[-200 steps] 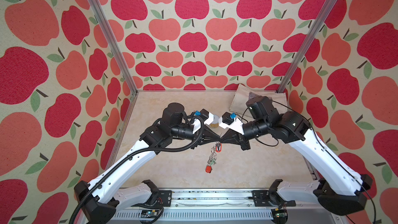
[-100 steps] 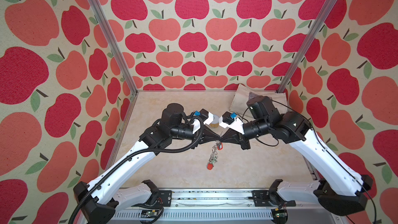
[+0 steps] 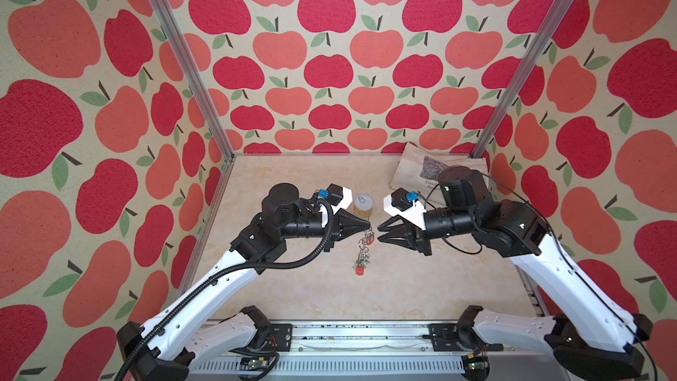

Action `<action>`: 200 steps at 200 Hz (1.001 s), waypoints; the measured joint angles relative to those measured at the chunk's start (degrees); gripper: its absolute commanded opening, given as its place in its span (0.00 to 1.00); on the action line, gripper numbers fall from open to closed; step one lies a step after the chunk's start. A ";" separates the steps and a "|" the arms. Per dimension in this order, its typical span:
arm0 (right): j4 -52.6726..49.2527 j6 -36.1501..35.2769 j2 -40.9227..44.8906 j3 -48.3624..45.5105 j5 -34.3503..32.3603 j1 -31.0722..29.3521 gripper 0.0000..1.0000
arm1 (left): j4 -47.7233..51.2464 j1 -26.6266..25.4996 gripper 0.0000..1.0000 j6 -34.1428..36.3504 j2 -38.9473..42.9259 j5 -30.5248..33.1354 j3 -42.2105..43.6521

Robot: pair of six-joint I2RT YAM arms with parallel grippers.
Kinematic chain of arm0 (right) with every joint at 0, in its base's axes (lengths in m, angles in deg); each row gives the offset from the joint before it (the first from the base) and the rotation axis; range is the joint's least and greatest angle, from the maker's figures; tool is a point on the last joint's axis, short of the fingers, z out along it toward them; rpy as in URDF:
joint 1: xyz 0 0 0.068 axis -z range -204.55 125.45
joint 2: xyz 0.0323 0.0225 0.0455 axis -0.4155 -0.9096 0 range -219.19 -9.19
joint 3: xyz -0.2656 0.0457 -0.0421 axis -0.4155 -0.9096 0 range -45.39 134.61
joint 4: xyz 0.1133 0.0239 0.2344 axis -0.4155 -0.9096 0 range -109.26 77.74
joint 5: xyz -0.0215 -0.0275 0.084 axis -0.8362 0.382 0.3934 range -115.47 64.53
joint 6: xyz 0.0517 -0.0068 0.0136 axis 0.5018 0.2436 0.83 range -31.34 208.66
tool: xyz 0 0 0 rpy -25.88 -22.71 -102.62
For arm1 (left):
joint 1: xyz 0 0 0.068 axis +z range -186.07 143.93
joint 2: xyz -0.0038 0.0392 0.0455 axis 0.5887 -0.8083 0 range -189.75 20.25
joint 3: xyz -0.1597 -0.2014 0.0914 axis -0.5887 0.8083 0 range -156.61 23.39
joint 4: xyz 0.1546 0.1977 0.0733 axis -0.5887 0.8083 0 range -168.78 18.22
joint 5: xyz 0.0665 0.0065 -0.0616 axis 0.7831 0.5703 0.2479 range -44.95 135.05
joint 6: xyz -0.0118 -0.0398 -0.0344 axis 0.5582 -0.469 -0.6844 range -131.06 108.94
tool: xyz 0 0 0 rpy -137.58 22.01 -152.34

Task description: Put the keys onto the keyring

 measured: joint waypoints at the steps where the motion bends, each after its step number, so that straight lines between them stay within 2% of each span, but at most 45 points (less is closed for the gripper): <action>1: 0.24 0.13 0.02 -0.20 0.04 0.00 0.29 | -0.11 0.00 0.00 -0.02 0.00 0.02 0.07; 100: 10.51 5.40 0.42 -6.01 0.04 1.07 0.32 | -5.05 0.13 0.00 -1.73 0.72 1.46 0.57; 118: 11.39 6.10 0.46 -6.03 0.22 1.86 0.17 | -5.20 0.22 0.00 -1.81 1.05 1.49 0.57; 140: 11.91 6.73 0.68 -6.14 1.73 2.49 0.15 | -5.60 0.57 0.00 -2.29 1.14 2.05 0.61; 148: 12.13 6.86 0.68 -6.14 2.40 2.78 0.06 | -5.66 0.59 0.00 -2.49 1.16 2.12 0.68; 158: 12.22 7.56 0.68 -6.23 3.43 2.86 0.00 | -6.01 0.59 0.00 -2.62 1.16 2.45 0.79; 200: 12.35 7.65 0.63 -6.40 5.53 3.08 0.00 | -6.49 0.70 0.00 -2.75 1.33 2.38 0.90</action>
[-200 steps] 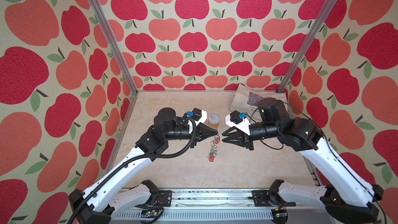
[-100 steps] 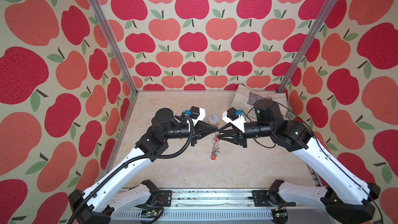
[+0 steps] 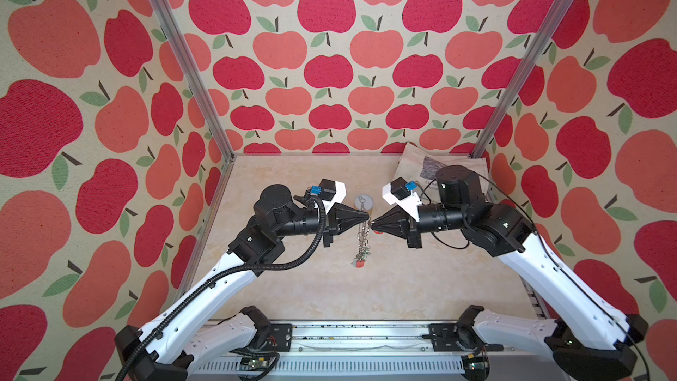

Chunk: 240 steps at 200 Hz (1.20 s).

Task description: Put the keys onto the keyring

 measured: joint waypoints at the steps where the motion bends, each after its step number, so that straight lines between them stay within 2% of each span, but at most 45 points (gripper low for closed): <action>1: 0.00 0.00 0.00 -0.02 0.04 0.00 0.00 | 0.00 0.00 0.00 0.00 0.04 0.00 0.02; 70: 0.15 -0.09 -0.24 -0.83 0.81 -0.90 0.00 | -3.85 0.52 0.00 -1.73 1.33 0.83 2.16; 178: 6.34 0.61 -2.67 -2.62 1.68 -2.71 0.00 | -8.94 0.92 0.00 -5.03 1.33 -0.04 4.20; 200: 6.29 0.55 -2.64 -2.62 1.64 -2.73 0.24 | -9.51 1.09 0.00 -5.46 1.33 0.00 4.50; 240: 3.28 -0.28 -0.94 -2.62 0.50 -2.71 0.31 | -11.10 1.46 0.00 -5.99 1.44 0.39 4.85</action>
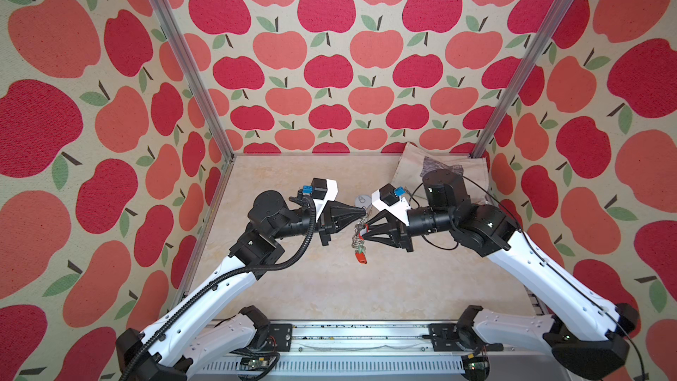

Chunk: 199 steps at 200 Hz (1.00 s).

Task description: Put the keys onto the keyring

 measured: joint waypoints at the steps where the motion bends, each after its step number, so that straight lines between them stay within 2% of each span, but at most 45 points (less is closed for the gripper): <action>1: -0.02 -0.02 0.04 0.00 -0.02 0.02 0.31 | -0.04 0.00 0.00 -0.02 0.00 0.00 0.00; 48: -0.26 0.02 2.84 0.07 -1.01 2.21 0.31 | -1.38 0.00 0.00 -0.24 0.31 -0.24 0.09; 94: 6.54 2.40 3.74 -0.74 -0.74 4.22 0.27 | -2.23 -0.02 0.00 -1.05 0.33 -0.74 0.15; 153: 14.32 6.58 3.04 -2.82 3.04 4.57 0.23 | -3.48 0.00 0.00 -1.53 0.37 -1.07 0.94; 199: 15.87 7.82 2.58 -3.65 5.53 4.57 0.19 | -3.58 0.00 0.00 -1.53 0.39 -1.09 1.05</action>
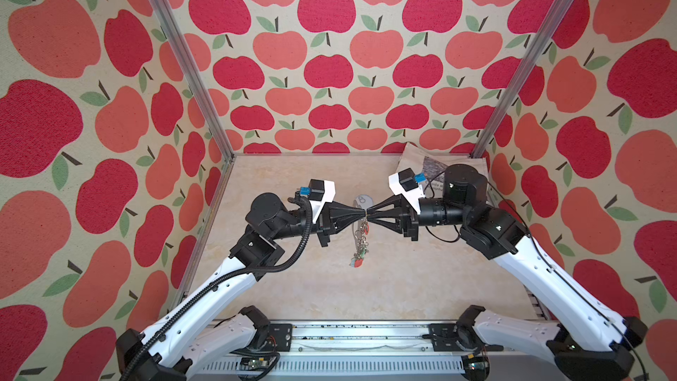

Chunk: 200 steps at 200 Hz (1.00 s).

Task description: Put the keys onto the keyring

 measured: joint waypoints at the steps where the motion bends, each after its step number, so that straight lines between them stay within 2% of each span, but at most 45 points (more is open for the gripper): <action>1: 0.00 0.02 0.00 0.00 0.02 0.00 0.19 | -0.02 0.00 0.00 0.00 0.00 0.00 0.02; 29: 0.39 0.42 -0.11 -0.35 0.81 0.00 0.14 | -0.74 0.00 0.00 -0.02 0.00 0.00 0.09; 74: 0.68 1.11 -0.15 -0.81 1.70 0.00 0.00 | -1.11 0.09 0.00 -0.46 -0.02 0.00 0.09; 147: -1.84 -0.74 -0.28 0.00 1.60 0.00 0.00 | -0.07 0.09 0.00 -1.01 -0.02 -0.26 0.09; 156: -3.76 -1.70 -0.57 0.98 1.14 -0.02 0.00 | 0.35 0.09 0.07 -1.01 -0.02 -0.24 0.09; 175: -9.40 -4.26 -1.75 4.20 -0.20 -0.04 0.00 | 1.62 0.04 0.29 -0.72 0.07 -0.22 0.09; 190: -13.94 -6.36 -2.54 6.80 -1.66 -0.04 0.00 | 4.17 0.20 0.40 0.70 0.61 -0.17 -0.02; 200: -17.16 -7.74 -3.06 8.61 -2.43 -0.04 0.00 | 5.99 0.22 0.43 0.90 0.92 -0.17 -0.31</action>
